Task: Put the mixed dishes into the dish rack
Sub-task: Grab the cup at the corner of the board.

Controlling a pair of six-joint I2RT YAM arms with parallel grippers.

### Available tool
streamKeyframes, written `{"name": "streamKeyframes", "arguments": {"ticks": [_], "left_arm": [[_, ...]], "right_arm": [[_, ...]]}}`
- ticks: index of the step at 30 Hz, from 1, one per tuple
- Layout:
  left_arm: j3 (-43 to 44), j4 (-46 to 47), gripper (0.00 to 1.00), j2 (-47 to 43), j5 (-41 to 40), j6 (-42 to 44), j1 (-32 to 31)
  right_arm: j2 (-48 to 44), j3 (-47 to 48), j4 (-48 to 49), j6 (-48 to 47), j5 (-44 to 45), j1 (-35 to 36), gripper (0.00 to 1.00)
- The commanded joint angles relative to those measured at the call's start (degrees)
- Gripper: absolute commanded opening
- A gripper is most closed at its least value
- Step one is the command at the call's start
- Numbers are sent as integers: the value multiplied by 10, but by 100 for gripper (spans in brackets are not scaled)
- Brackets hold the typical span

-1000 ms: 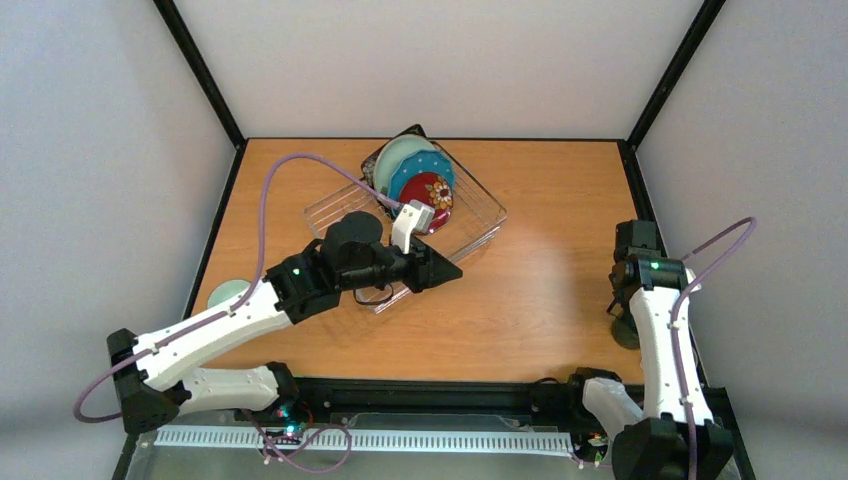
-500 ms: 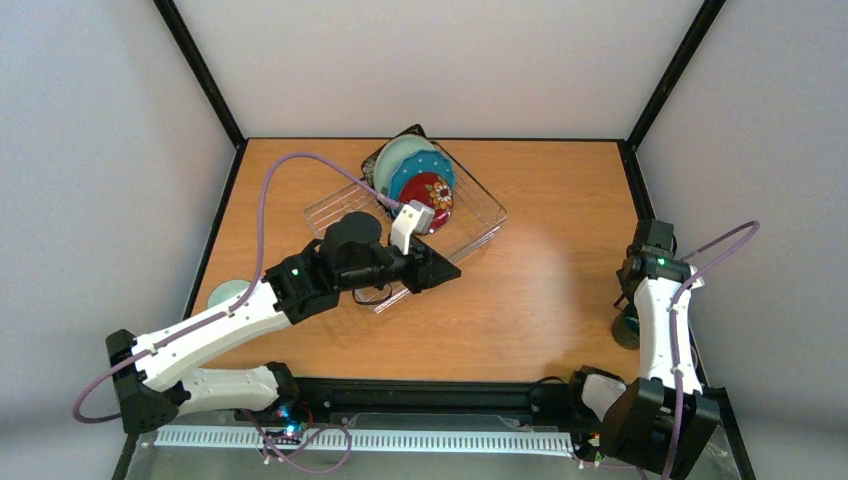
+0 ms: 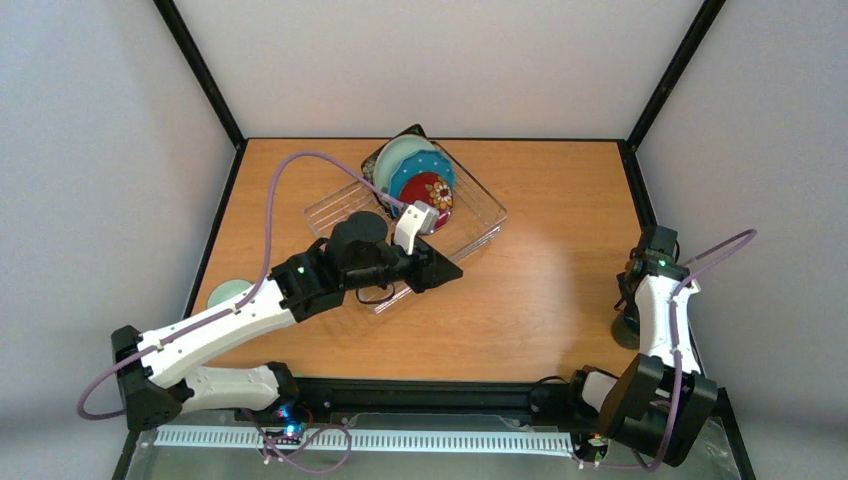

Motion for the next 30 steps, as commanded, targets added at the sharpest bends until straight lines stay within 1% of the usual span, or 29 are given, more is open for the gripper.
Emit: {"name": "streamKeyframes", "arguments": {"ticks": [1,11,14,16,18,23,24,25,26,28,29,30], "left_arm": [[26,-9,85,5,-7,10,-7],[35,-30,85,15,-17,2,-6],[37,-36,85,17,-26,0,-7],[39,-40,85,19,-31,-3,-7],[40,-42,85,21,-34,-6,-7],[43,-45,85,22,-42,-14,-7],[44,-46,85,21,-45,-16,-7],[45,-48,85,20,-48,-16,-7],[47,-49,85,19,-50,-17,-6],[51,-53,85,19,-54,-19,-7],[54,-56,85,19,-56,-20,-7],[55,-58,85,18,-57,-21,-7]], "right_arm": [[9,-19,29,-13,-8,-21,80],[26,-69,88,-22,-52,-46,79],[38,-77,104,-24,-62,-47,77],[44,-79,111,-24,-66,-47,73],[46,-80,115,-24,-69,-47,66],[43,-83,119,-29,-75,-47,41],[43,-82,119,-31,-75,-47,34],[42,-82,118,-34,-76,-47,31],[40,-82,116,-35,-76,-47,21],[36,-81,114,-39,-78,-47,5],[33,-81,112,-40,-79,-47,2],[30,-80,110,-42,-80,-47,2]]}}
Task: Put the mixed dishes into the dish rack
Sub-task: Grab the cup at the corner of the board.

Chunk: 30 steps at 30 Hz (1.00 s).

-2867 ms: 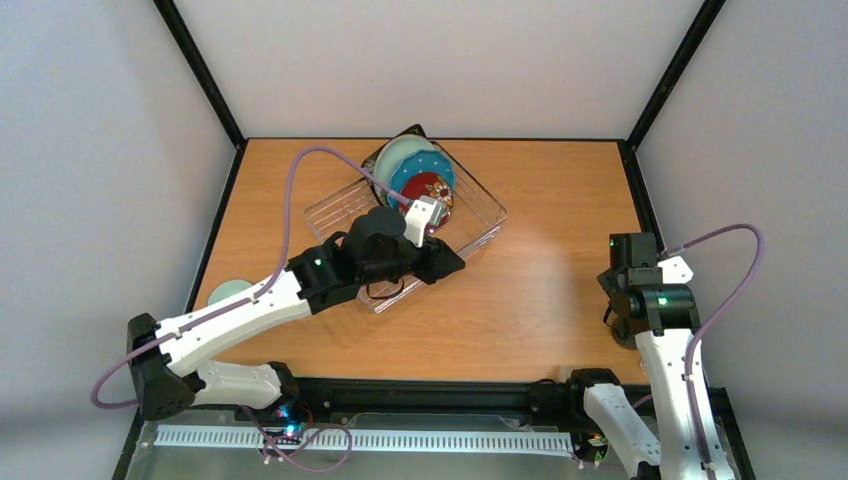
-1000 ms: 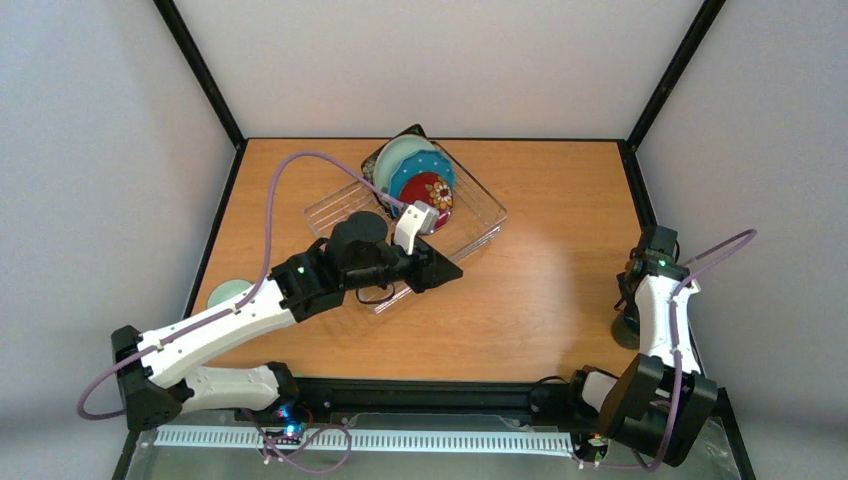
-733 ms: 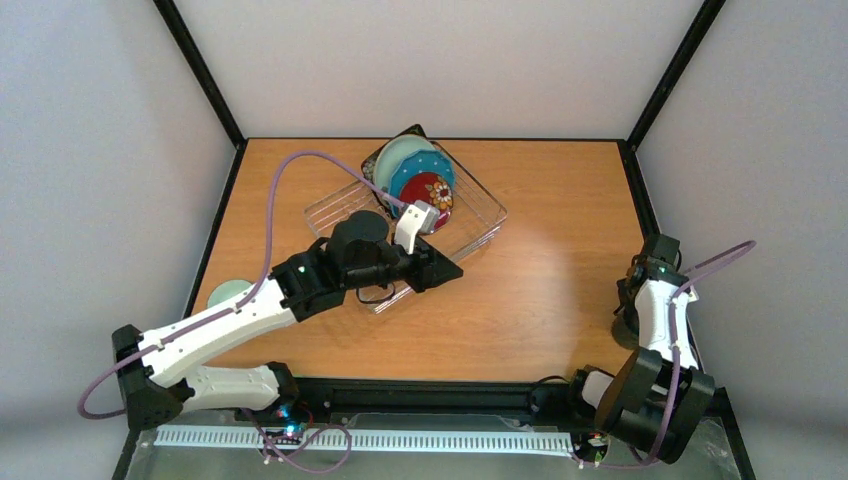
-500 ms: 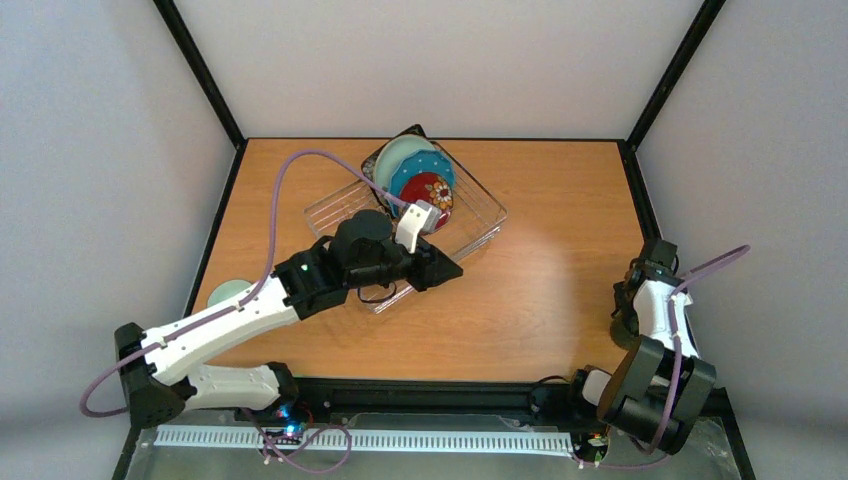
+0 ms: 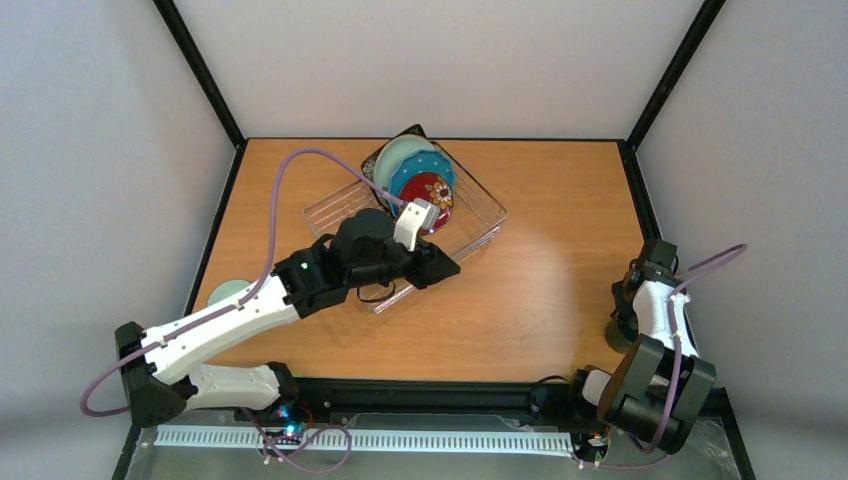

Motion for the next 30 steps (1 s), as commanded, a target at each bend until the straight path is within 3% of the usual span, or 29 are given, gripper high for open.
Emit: {"name": "streamKeyframes", "arguments": {"ticks": [1,16,23,30], "left_arm": [[34,-17,85,-1,-17,-12,-7],[-24,38,86,18,43,-15,-7],[-23,39,86,26,46,6,-7],[-29,36,86,30,40,14,-7]], "right_arm": [[-10,-5,-1,-5,-15,-5,2],[-80,18,-35,59,-134,15,2],[-13,92,-42,141,-60,200,2],[89,191,-52,166,-9,331,2]]}}
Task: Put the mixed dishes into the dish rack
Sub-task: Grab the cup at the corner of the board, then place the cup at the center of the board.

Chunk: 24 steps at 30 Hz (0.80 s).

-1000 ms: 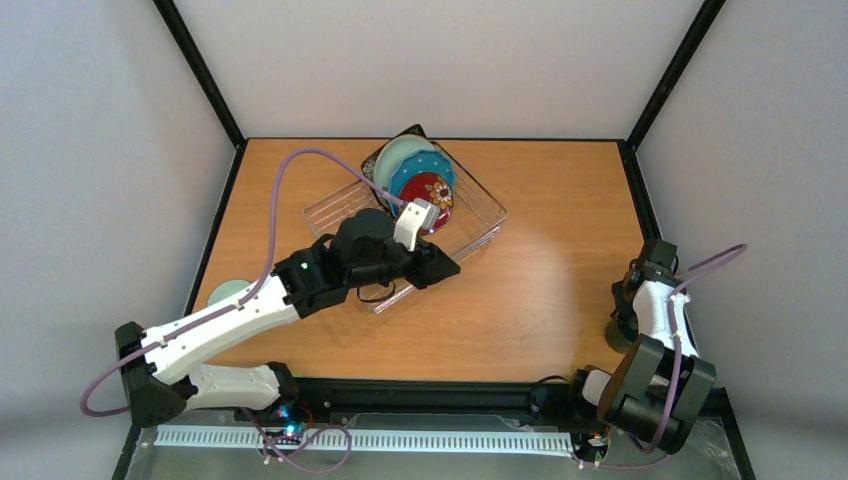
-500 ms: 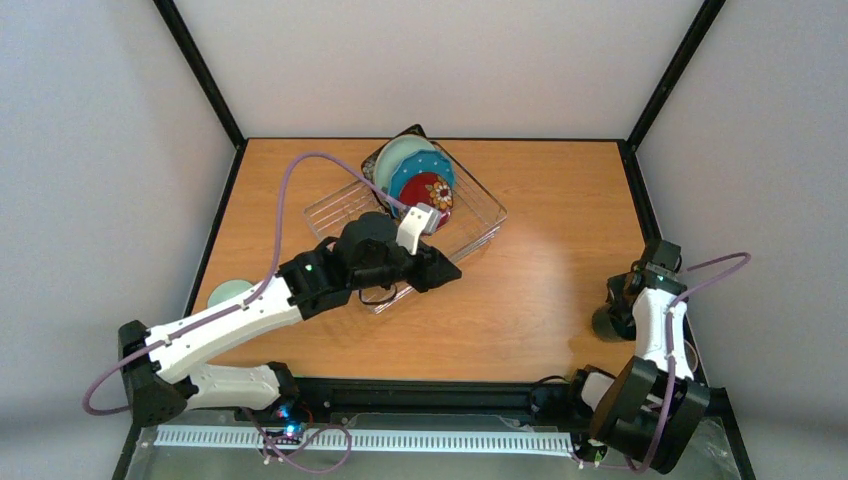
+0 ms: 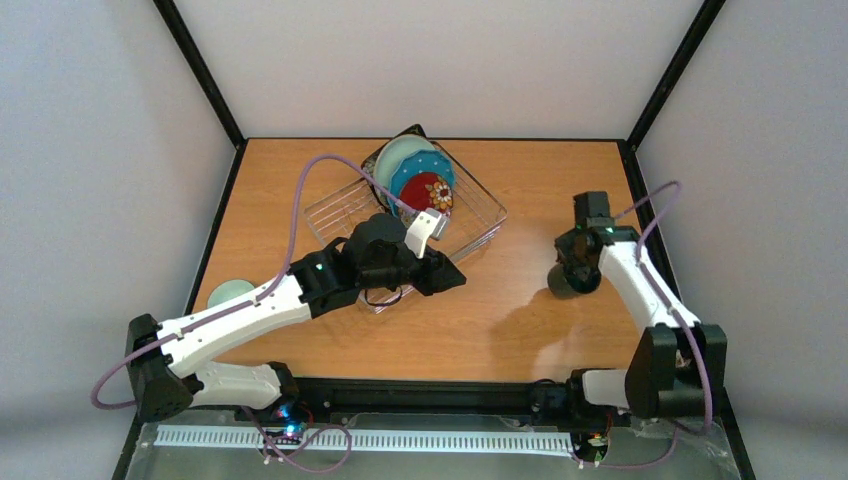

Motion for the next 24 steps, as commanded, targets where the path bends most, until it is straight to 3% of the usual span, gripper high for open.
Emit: {"name": "streamKeyframes", "arguments": {"ticks": [1,13,24], "left_arm": [[-5,9,86,5,-1,17,-7],[-32,21,86,27,7,15,-11],[-51,18,86,25,-11,3,-33]], "right_arm": [[51,61,-5,37,54,77,2],[233,158,-39,152,89,227,2],[286,175,-68,259,116,279,2]]}}
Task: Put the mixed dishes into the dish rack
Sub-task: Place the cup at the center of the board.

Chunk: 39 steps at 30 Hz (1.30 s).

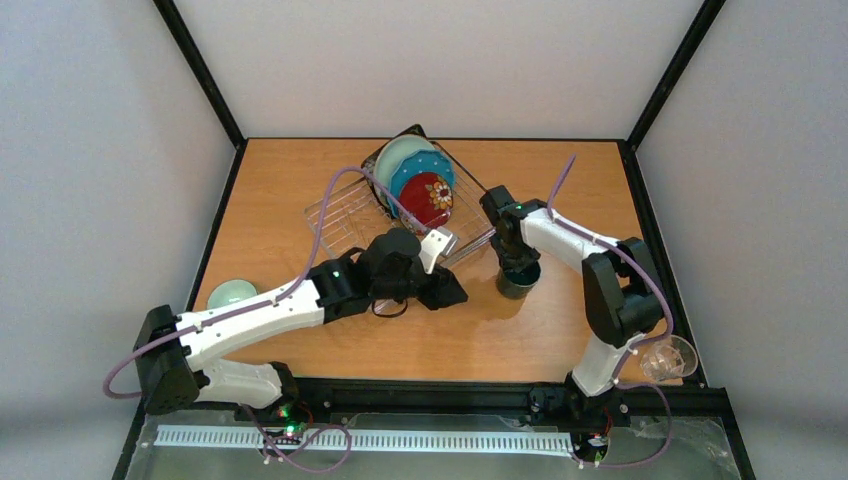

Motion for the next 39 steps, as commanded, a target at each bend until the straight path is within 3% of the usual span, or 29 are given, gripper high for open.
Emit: {"name": "streamKeyframes", "arguments": {"ticks": [1,4,13,18,39], "left_arm": [[-12,0,86,-4,-16,-6,-19],[-17,-8,86,-4,-32,-8,-25],[-16,-29,87,-6,-55,-11,-27],[-13,-33,87,-6,-59,-14,-27],[12,-36,92,29,-87,-21,-51]], "right_arm": [[22,9,-23,67,18,15,2],[34,10,-28,73,17,17,5],[37,24,-40,69,34,19,45],[31,34,-51,64,45,19,52],[-73,60,-116,57,84,22,54]]}}
